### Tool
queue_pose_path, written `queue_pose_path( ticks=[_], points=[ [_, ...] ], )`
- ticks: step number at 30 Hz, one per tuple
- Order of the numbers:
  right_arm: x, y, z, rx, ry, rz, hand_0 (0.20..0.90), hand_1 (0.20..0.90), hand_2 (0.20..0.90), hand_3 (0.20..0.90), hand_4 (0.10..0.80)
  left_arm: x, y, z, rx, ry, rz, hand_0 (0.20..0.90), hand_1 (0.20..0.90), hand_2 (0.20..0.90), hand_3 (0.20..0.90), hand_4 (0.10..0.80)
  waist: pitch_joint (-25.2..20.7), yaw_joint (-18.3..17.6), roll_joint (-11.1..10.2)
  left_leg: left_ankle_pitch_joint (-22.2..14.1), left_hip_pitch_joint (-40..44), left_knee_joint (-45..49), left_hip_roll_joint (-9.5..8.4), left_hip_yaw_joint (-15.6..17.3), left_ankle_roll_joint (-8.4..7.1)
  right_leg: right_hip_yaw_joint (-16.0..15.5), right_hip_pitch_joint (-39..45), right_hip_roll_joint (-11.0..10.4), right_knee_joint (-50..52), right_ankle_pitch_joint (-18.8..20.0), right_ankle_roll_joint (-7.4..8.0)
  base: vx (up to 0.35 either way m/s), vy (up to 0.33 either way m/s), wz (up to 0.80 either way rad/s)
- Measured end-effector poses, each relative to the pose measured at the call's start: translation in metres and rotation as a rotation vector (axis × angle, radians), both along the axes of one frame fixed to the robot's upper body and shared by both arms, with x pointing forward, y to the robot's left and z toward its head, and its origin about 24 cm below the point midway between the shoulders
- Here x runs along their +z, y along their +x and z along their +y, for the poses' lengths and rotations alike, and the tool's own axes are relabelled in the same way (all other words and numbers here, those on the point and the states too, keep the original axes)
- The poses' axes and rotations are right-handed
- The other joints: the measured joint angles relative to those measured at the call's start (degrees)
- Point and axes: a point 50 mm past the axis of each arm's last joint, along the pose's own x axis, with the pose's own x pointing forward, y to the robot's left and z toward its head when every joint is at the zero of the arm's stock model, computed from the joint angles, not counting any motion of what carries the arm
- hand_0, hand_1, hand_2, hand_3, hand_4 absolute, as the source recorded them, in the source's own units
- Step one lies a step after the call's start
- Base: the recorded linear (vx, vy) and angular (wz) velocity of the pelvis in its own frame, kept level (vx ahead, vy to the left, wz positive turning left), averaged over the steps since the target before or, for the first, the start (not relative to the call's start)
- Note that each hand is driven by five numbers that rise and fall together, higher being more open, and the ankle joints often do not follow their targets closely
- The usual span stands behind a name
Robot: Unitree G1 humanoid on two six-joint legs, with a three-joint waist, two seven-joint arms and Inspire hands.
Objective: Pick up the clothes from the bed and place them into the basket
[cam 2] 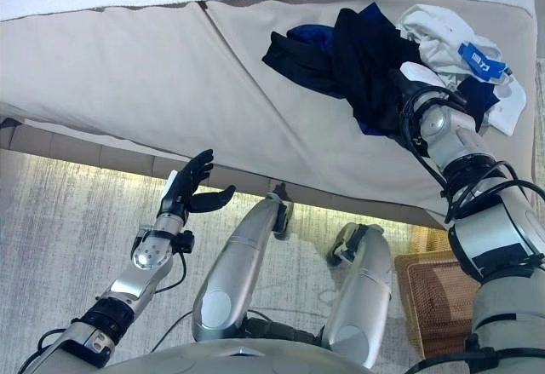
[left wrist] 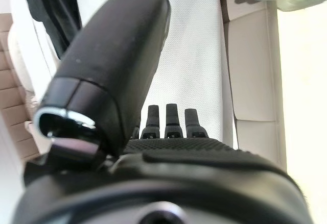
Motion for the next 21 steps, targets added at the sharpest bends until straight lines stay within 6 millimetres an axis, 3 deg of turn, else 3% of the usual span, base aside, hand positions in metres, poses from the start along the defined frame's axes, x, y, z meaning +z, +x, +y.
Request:
queue_pose_path(
  ticks=[1, 2, 3, 9, 17, 19, 21],
  points=[
    [0.000, 0.001, 0.000, -0.003, 0.003, 0.002, 0.900, 0.900, 0.900, 0.900, 0.800, 0.000, 0.000, 0.000, 0.000, 0.000, -0.002, 0.900, 0.900, 0.900, 0.900, 0.800, 0.05, -0.01, 0.02, 0.00, -0.43, 0.50, 0.05, -0.09, 0.00, 0.06, -0.42, -0.02, 0.46, 0.00, 0.00, -0.056, -0.010, -0.01],
    [0.000, 0.001, 0.000, -0.004, 0.005, 0.003, 0.644, 0.644, 0.644, 0.601, 0.501, 0.001, 0.001, 0.000, 0.002, 0.000, -0.005, 0.900, 0.900, 0.900, 0.900, 0.800, 0.05, -0.03, 0.02, 0.00, -0.87, 0.80, 0.09, -0.19, 0.00, 0.08, -0.81, -0.01, 0.74, 0.00, 0.00, -0.049, -0.019, 0.00],
    [0.002, 0.002, 0.000, -0.005, 0.005, -0.003, 0.300, 0.300, 0.300, 0.200, 0.100, 0.002, 0.002, 0.000, 0.003, 0.000, -0.007, 0.900, 0.900, 0.900, 0.900, 0.800, 0.05, -0.05, 0.02, 0.00, -1.40, 0.80, 0.11, -0.34, 0.00, 0.04, -1.32, 0.13, 0.72, 0.00, 0.00, 0.000, 0.000, 0.00],
    [0.001, 0.001, -0.005, -0.026, 0.006, -0.008, 0.300, 0.300, 0.300, 0.200, 0.100, 0.001, 0.001, 0.000, 0.003, 0.000, -0.005, 0.900, 0.900, 0.900, 0.900, 0.800, 0.07, -0.01, -0.02, 0.01, -0.66, 0.78, 0.30, -0.73, 0.00, 0.09, -0.46, 0.79, 0.29, 0.01, -0.02, 0.000, 0.000, 0.00],
    [-0.023, -0.006, -0.010, -0.047, 0.008, 0.054, 0.300, 0.300, 0.300, 0.200, 0.100, -0.001, -0.001, 0.000, 0.005, 0.000, 0.004, 0.900, 0.900, 0.900, 0.900, 0.800, 0.18, -0.29, -0.19, 0.43, 11.16, -7.61, 1.48, 0.24, -0.29, -1.26, 11.42, 2.31, -8.92, 0.25, -0.28, 0.061, 0.002, -0.08],
    [-0.024, -0.006, -0.010, -0.045, 0.008, 0.054, 0.300, 0.300, 0.300, 0.200, 0.100, 0.000, -0.001, 0.001, 0.006, 0.002, 0.002, 0.900, 0.900, 0.900, 0.900, 0.800, -0.01, -0.50, -0.48, 3.48, 15.69, -13.02, 2.13, 0.95, -0.48, -2.26, 15.72, 3.13, -13.94, 1.50, -0.76, 0.073, -0.009, -0.12],
    [-0.017, -0.006, -0.010, -0.033, 0.006, 0.029, 0.300, 0.300, 0.300, 0.200, 0.100, 0.002, 0.002, 0.001, 0.005, 0.001, -0.006, 0.900, 0.900, 0.900, 0.900, 0.800, -0.12, -0.92, -0.70, 4.88, 19.94, -19.17, 2.16, 1.20, -0.97, -3.27, 19.73, 3.90, -19.99, 3.72, -0.01, 0.128, -0.018, -0.09]
  ],
)
